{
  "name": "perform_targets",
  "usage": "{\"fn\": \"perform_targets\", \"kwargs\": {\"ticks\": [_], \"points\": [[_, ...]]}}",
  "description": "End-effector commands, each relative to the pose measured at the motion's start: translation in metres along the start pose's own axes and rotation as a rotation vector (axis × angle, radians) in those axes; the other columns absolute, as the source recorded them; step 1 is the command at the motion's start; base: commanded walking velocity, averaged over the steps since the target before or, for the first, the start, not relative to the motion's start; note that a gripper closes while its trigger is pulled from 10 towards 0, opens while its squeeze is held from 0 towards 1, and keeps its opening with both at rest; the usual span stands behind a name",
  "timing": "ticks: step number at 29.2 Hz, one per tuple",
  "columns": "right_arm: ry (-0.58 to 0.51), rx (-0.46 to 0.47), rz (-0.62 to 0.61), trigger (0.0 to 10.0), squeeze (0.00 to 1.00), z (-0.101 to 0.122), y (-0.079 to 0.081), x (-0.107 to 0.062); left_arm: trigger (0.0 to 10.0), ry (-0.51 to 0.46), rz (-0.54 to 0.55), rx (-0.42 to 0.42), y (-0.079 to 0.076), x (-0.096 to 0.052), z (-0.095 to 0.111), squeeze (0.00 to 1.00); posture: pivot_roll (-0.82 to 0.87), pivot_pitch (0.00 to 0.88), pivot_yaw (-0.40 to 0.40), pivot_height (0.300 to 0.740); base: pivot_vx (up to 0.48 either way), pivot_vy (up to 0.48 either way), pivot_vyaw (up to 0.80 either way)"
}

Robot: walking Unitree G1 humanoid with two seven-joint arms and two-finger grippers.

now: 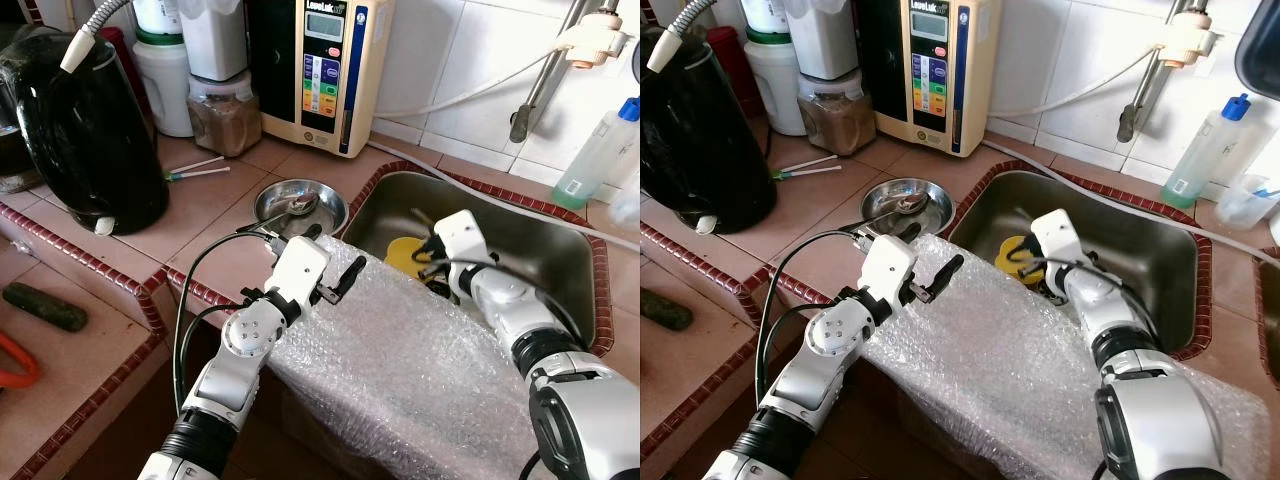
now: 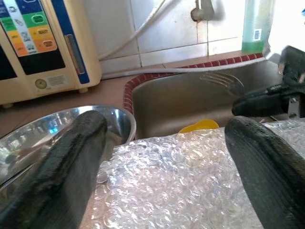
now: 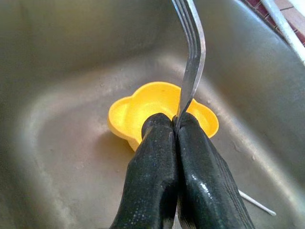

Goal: Kitchen organization

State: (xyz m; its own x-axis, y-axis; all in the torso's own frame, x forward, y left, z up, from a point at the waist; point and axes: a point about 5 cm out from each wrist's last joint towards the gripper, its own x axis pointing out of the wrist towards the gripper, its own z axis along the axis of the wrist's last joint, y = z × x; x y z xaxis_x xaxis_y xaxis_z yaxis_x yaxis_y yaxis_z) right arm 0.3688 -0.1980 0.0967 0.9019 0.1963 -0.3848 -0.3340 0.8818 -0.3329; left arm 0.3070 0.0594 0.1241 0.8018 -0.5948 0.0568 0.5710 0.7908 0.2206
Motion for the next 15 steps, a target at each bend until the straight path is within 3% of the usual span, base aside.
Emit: {"fn": "perform_targets", "kwargs": {"ticks": [1, 2, 3, 15], "points": [[0.006, -0.024, -0.029, 1.2, 0.76, 0.000, -0.005, -0.001, 10.0, 0.004, 0.014, -0.025, -0.001, -0.001, 0.001, 1.00, 0.06, 0.000, -0.038, 0.740, 0.000, 0.000, 0.00], [0.007, -0.026, -0.031, 1.2, 0.76, 0.000, -0.005, -0.001, 10.0, 0.003, 0.014, -0.029, -0.001, -0.001, 0.001, 1.00, 0.06, 0.000, -0.038, 0.740, 0.000, 0.000, 0.00], [0.012, -0.028, -0.030, 10.0, 1.00, 0.000, -0.004, -0.001, 10.0, -0.002, -0.005, -0.030, -0.003, 0.000, 0.001, 1.00, 0.06, 0.000, -0.036, 0.740, 0.000, 0.000, 0.00], [0.020, -0.053, -0.052, 10.0, 1.00, -0.003, -0.004, -0.001, 10.0, 0.024, -0.107, -0.066, -0.015, 0.007, 0.000, 1.00, 0.05, 0.000, -0.028, 0.740, 0.000, 0.000, 0.00]]}}
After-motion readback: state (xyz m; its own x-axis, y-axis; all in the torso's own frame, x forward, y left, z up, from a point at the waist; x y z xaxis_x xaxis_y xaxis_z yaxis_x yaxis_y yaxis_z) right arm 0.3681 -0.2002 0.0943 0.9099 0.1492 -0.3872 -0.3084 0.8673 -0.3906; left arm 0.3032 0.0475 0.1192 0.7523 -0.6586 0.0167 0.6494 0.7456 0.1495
